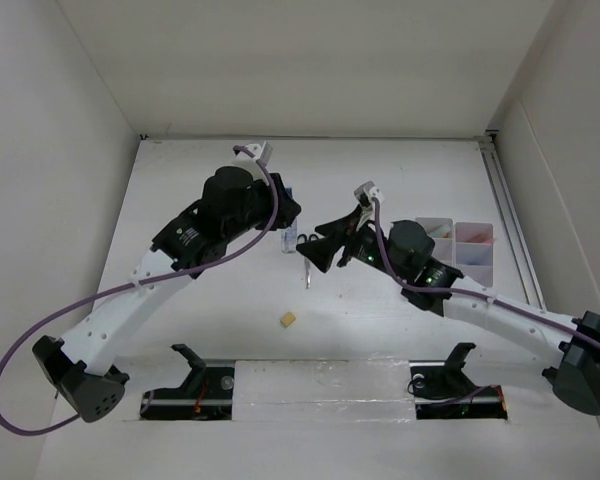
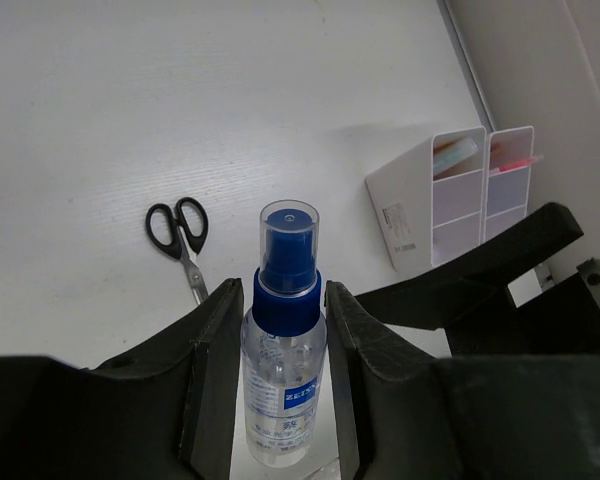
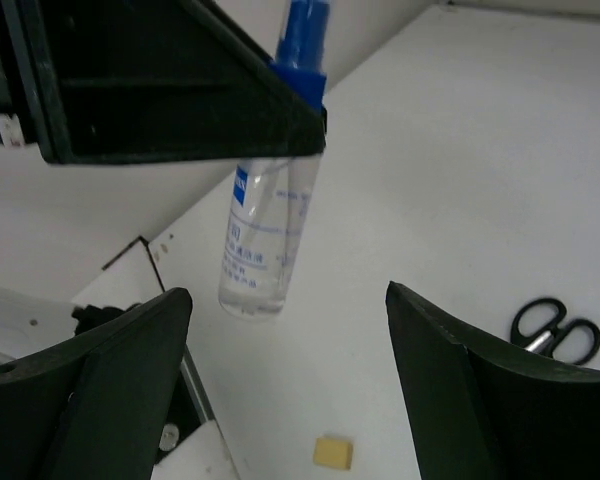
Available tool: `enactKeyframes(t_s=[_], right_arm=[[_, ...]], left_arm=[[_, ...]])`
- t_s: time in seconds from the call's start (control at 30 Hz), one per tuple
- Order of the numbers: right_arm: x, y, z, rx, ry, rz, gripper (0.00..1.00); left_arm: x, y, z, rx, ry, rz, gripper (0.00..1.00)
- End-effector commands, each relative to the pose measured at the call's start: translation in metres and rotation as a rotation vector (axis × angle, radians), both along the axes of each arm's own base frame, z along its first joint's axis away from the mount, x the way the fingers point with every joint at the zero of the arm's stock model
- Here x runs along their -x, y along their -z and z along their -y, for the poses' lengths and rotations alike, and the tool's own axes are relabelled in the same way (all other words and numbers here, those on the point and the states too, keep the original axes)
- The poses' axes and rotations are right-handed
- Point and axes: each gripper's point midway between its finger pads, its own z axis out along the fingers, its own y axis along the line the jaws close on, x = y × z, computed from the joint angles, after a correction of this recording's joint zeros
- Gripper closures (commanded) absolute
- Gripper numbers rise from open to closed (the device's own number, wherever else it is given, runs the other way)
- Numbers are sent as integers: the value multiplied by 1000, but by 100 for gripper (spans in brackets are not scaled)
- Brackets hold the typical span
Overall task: Sort the stationery into containers
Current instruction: Pick up the stationery from the center of the board, then place the stationery in the storage box.
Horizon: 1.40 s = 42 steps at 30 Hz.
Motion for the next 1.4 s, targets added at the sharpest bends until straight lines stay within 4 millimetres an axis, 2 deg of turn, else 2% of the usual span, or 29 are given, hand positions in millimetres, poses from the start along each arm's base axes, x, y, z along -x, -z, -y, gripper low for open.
enactKeyframes(t_s=[0.0, 0.03, 0.1, 0.13, 0.2, 0.23, 0.3, 0.37, 0.43, 0.57, 0.7, 0.73, 0.8, 0.83, 0.9, 0.97, 1.07, 1.1, 1.13, 1.17, 1.2, 1.23, 1.27, 1.37], right_arm=[[3, -69, -14, -161, -50, 145, 16], [0, -69, -19, -168, -51, 133, 16], [-3, -74, -24, -196, -53, 131, 16], [-7, -66, -29, -188, -54, 112, 16], [-10, -75, -34, -219, -56, 123, 16], [-12, -68, -39, -214, -65, 106, 16], [-9, -77, -42, -242, -77, 115, 17], [-11, -76, -46, -254, -78, 112, 20], [-13, -89, -45, -279, -69, 131, 22], [-17, -85, -49, -271, -68, 124, 26], [-17, -90, -49, -278, -69, 130, 41], [-18, -86, -51, -271, -68, 124, 54], [-18, -86, -51, -271, -68, 124, 62], [-18, -86, -51, -271, -68, 124, 71], [-20, -81, -53, -263, -68, 117, 81], [-20, -79, -53, -260, -69, 103, 100], [-20, -79, -53, -260, -69, 103, 100], [-23, -79, -50, -258, -43, 97, 100], [-26, -72, -49, -245, -21, 83, 100], [-28, -74, -46, -247, 1, 81, 100], [-30, -79, -42, -253, 23, 94, 100], [-38, -68, -37, -234, 74, 73, 100], [-40, -68, -32, -226, 102, 82, 100], [-55, -60, -7, -186, 255, 82, 100]], left_arm=[[11, -35, 3, 78, 61, 94, 100], [12, -40, 2, 89, 61, 108, 100], [13, -36, 3, 86, 70, 99, 100], [16, -37, 3, 95, 81, 103, 100], [17, -39, 5, 104, 93, 108, 100], [19, -38, 4, 111, 90, 103, 100], [20, -38, 6, 113, 100, 100, 100], [22, -38, 7, 117, 113, 98, 100], [23, -38, 8, 120, 123, 95, 100], [24, -36, 10, 123, 133, 93, 100], [26, -36, 11, 119, 148, 96, 100], [23, -32, 13, 112, 148, 86, 100], [23, -28, 13, 107, 147, 78, 100], [22, -28, 12, 104, 137, 81, 100], [22, -31, 9, 107, 126, 92, 100], [23, -42, 8, 125, 126, 117, 100], [22, -52, 4, 139, 108, 147, 100], [22, -60, 1, 151, 92, 170, 96], [22, -67, -2, 163, 80, 192, 82], [23, -69, -5, 179, 67, 203, 68], [28, -90, -11, 229, 55, 257, 34], [25, -95, -19, 242, 7, 277, 9], [26, -105, -24, 269, -17, 300, 0], [33, -149, -46, 361, -92, 397, 0]])
